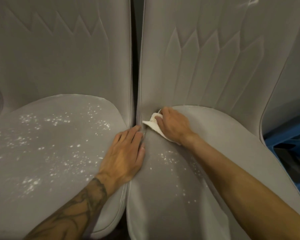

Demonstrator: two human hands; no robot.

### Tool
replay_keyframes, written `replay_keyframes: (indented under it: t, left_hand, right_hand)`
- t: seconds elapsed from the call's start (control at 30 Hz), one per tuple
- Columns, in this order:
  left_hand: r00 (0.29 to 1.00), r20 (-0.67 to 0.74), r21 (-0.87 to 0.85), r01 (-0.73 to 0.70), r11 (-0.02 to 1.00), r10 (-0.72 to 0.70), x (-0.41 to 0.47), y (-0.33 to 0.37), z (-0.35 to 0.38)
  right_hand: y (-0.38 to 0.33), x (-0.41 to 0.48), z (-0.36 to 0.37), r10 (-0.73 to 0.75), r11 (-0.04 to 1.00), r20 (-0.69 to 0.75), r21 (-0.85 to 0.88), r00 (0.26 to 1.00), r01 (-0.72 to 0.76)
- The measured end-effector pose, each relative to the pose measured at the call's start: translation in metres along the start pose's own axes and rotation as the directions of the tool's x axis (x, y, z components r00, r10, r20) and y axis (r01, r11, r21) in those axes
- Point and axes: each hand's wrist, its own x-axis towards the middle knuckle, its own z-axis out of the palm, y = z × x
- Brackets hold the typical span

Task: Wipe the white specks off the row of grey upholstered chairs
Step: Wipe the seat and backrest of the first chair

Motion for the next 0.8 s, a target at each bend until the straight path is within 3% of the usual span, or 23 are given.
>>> replay_keyframes:
  t: [0.07, 0.2, 0.4, 0.57, 0.63, 0.73, 0.8]
  left_hand:
    - [1.000, -0.001, -0.014, 0.018, 1.000, -0.018, 0.000, 0.001, 0.000]
    - [1.000, 0.005, -0.030, 0.019, 0.999, -0.019, 0.000, 0.000, 0.000]
    - [0.999, -0.037, -0.022, 0.006, 1.000, -0.007, 0.000, -0.002, 0.004]
    - [0.999, -0.036, -0.027, -0.012, 1.000, 0.011, -0.001, -0.005, 0.006]
    - [1.000, -0.024, -0.026, -0.006, 1.000, 0.005, -0.001, -0.004, 0.004]
    - [1.000, -0.016, -0.026, 0.006, 1.000, -0.007, -0.001, 0.000, 0.000]
    - [1.000, -0.013, -0.031, 0.008, 1.000, -0.008, -0.001, 0.001, -0.002]
  right_hand:
    - [-0.008, -0.005, 0.004, -0.028, 1.000, -0.024, 0.012, 0.999, 0.028]
    - [-0.001, -0.044, 0.004, -0.279, 0.956, 0.013, 0.102, 0.960, 0.276]
    - [0.000, -0.018, -0.005, -0.008, 1.000, 0.025, -0.015, 1.000, 0.009]
    - [-0.010, -0.060, 0.001, -0.273, 0.957, 0.010, 0.103, 0.962, 0.270]
    - [0.002, -0.051, -0.005, -0.211, 0.975, 0.036, 0.080, 0.977, 0.208]
    - [0.007, -0.033, -0.008, 0.025, 1.000, 0.035, 0.004, 0.999, -0.025]
    - [-0.004, -0.037, -0.001, 0.037, 0.999, -0.021, -0.019, 0.999, -0.037]
